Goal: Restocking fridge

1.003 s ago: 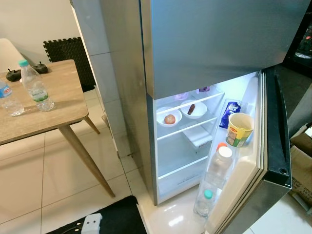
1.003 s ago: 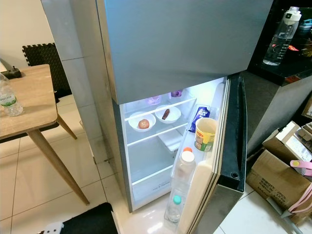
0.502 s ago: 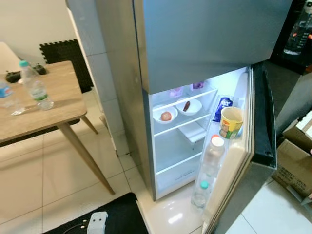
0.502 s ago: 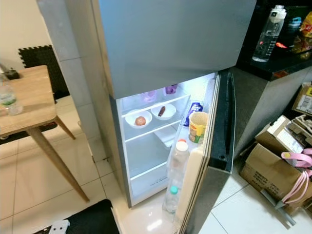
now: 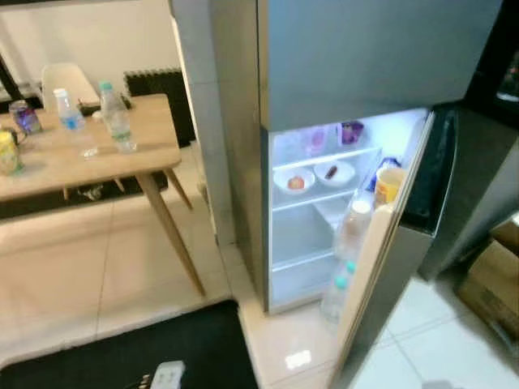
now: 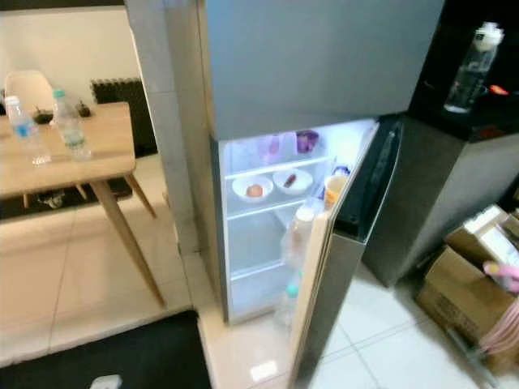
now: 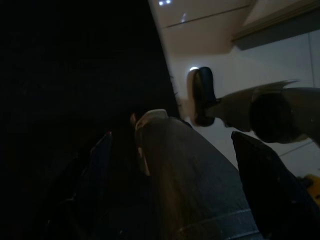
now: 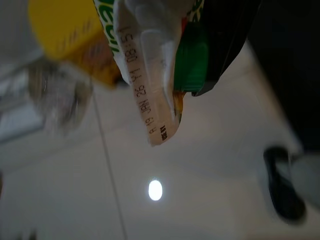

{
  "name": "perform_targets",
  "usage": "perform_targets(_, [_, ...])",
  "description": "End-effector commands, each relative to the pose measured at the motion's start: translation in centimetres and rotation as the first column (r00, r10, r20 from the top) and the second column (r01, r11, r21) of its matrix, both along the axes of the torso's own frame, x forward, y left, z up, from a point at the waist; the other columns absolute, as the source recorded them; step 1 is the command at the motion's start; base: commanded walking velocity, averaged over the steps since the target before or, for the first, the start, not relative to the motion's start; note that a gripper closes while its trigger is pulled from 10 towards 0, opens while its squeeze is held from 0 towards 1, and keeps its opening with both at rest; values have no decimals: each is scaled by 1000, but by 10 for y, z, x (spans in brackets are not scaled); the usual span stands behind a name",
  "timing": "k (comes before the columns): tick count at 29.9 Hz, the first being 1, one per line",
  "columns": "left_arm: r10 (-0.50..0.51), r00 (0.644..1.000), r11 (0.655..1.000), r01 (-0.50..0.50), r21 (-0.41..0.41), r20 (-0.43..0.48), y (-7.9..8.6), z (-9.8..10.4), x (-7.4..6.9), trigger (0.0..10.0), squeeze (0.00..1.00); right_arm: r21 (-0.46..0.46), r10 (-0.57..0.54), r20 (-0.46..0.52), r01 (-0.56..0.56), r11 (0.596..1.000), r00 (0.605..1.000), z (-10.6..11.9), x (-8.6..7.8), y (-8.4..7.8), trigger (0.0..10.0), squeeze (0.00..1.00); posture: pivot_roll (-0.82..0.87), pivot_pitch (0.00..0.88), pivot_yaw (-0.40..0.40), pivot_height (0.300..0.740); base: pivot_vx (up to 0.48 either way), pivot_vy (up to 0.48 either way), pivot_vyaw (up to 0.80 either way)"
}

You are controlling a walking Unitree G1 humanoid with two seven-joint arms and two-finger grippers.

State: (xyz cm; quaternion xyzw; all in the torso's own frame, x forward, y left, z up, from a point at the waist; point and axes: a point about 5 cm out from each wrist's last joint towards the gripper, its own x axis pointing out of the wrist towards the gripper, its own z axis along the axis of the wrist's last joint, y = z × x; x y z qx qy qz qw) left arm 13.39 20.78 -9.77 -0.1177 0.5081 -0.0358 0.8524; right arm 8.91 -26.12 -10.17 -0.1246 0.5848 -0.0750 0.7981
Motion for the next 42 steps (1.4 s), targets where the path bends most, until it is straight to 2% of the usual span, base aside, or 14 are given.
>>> perform_targets(1, [5,1000,1000,-5,17,19,4,2,3,10000,0,-1,8,20,-8,1000,1000,2,9,1,10000,0,-60,0,-15,740,0,0,0])
perform_targets(6, [7,1000,1000,-8,15,23,5,2,4,10000,0,4,13,18,-13,1000,1000,2,9,1,10000,0,-61,0,-16,740,0,0,0])
perform_targets(26, [-12,999,1000,11,25,39,5,3,5,10000,0,11,20,13,-20,1000,1000,2,10,1,10000,0,-61,0,-19,740,0,0,-788])
perform_targets(34, [-18,998,999,16,48,54,8,5,9,10000,0,9,23,34,-23,1000,999,3,12,1,10000,0,-60,0,-18,740,0,0,0])
perform_targets(42, [-22,998,997,17,80,63,12,7,13,10000,0,11,30,35,-30,999,999,3,13,2,10000,0,-59,0,-17,740,0,-460,0])
